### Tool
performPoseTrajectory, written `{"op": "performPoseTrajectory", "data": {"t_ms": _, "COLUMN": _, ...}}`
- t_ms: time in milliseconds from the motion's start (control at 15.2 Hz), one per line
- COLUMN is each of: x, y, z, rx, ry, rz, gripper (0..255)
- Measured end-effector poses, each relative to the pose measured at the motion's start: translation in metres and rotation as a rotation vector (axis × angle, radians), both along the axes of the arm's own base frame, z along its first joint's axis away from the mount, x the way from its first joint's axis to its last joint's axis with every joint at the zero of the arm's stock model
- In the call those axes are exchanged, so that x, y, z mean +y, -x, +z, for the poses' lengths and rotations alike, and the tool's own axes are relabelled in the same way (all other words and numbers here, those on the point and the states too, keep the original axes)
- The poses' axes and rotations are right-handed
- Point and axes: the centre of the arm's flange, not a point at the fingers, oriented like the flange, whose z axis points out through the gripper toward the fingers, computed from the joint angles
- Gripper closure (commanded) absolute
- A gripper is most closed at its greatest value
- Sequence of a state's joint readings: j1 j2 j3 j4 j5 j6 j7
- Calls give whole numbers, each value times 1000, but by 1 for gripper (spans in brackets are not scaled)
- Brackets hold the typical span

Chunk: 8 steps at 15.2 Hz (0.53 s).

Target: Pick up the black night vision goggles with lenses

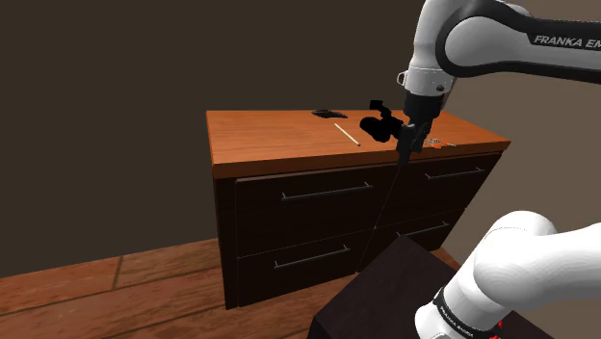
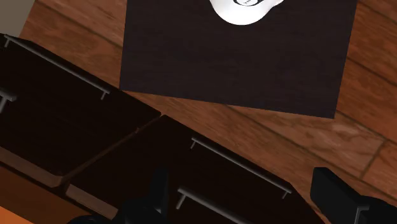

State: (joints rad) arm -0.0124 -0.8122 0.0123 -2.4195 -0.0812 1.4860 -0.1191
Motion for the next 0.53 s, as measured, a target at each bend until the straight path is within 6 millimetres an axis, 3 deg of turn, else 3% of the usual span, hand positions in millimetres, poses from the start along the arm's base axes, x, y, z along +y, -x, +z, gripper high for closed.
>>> {"op": "performPoseTrajectory", "data": {"t_ms": 264, "x": -16, "y": -17, "z": 3, "rx": -18, "ry": -5, "rz": -41, "gripper": 0}}
{"op": "performPoseTrajectory", "data": {"t_ms": 528, "x": -53, "y": -57, "z": 12, "rx": -51, "ry": -13, "rz": -119, "gripper": 0}}
